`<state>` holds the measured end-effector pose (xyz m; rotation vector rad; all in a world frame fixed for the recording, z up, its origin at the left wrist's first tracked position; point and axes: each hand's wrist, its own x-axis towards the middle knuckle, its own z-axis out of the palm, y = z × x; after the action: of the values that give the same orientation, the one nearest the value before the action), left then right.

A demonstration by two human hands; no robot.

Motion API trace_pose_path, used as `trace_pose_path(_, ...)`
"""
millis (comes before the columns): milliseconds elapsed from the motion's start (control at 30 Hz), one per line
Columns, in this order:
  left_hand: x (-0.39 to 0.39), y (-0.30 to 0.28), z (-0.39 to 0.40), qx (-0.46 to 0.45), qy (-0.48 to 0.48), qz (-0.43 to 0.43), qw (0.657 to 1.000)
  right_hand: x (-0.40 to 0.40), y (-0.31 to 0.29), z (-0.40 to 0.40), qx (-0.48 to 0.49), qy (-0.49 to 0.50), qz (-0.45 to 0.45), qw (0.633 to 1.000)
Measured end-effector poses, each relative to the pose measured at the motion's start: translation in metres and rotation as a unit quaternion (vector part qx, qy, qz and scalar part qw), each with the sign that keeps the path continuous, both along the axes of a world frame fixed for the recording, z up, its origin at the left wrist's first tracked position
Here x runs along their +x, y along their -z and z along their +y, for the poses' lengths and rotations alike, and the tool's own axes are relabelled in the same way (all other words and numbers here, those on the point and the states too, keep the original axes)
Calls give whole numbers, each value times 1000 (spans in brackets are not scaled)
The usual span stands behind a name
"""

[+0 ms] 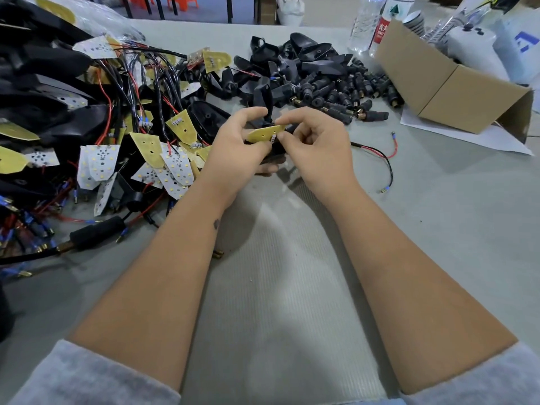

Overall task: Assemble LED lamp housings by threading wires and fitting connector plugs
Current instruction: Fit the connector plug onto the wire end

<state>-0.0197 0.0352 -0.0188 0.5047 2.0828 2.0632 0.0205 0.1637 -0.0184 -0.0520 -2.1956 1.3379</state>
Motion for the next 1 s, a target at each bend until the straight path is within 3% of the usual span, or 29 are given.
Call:
trace_pose_path(200,-2,-9,0,107,-10,-117,987,-2,-1,0,-45,-35,-23,998)
trace_pose_path(600,-8,3,-2,47,16,-38,998,-2,-3,3,-77,-1,-74,994)
trace_pose_path(800,-7,7,-3,-9,44,49,998,-4,-1,6,-113,7,-90,989)
trace_pose_path(1000,-7,3,1,50,42,-40,997,-2,-3,12,-219,0,-81,972)
